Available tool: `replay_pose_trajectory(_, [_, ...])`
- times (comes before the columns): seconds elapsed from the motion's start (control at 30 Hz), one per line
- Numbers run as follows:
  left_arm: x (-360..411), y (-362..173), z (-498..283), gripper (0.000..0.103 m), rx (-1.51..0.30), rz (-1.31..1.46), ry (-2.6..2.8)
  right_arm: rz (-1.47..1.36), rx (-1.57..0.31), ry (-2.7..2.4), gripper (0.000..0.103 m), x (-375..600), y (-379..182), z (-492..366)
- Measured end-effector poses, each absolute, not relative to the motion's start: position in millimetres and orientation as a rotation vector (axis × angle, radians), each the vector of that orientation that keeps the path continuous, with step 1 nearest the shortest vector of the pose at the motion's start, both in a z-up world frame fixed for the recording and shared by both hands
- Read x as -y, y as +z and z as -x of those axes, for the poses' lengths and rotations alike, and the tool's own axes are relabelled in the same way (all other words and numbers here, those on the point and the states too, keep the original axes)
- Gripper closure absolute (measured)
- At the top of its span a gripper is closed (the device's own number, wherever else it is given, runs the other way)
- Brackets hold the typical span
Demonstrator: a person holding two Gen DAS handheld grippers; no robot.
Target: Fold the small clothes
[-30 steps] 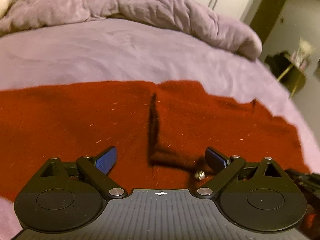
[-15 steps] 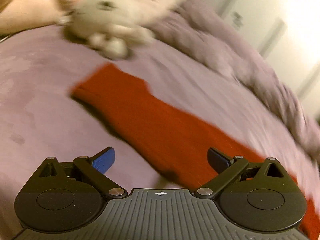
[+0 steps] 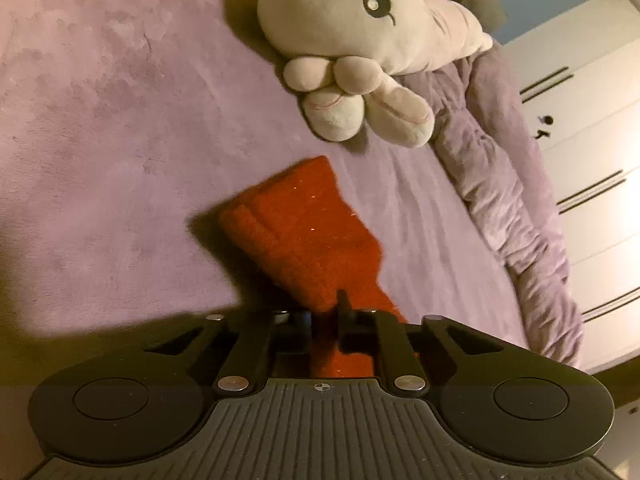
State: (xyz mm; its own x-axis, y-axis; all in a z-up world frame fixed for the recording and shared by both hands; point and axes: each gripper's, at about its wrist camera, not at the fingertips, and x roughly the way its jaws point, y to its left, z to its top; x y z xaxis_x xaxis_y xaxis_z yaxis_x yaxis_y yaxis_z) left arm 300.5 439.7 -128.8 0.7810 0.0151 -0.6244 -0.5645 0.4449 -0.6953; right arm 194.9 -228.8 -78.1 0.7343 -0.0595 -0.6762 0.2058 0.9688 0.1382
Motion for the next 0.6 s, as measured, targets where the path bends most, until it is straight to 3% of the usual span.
replay_pose_trajectory(0.1, [-430,-107,-302,0.092,-0.543,1.035,0.335,-0.203,-0.728,-0.153,0.055,231,-79,-194])
replay_pose_trajectory(0.2, [-383,-58,-314,0.092,-0.511,0.837,0.213,-0.229,-0.714,-0.151,0.056,235,-79,-193])
replay_pose_trajectory(0.4, [-196,30,-329,0.091,-0.421,0.449,-0.266,-0.268,-0.673,-0.141,0.057,241,-72,-183])
replay_pose_trajectory(0.47, [-131,31,-330,0.084,-0.444,0.389,-0.402,-0.278,-0.662,-0.142,0.057,245,-69,-179])
replay_pose_trajectory(0.53, [-75,15,-330,0.046,-0.494,0.319,-0.483,-0.292,-0.658,-0.147,0.057,253,-66,-175])
replay_pose_trajectory(0.6, [-38,-7,-326,0.046,-0.557,0.260,-0.518,-0.304,-0.661,-0.142,0.057,261,-64,-175])
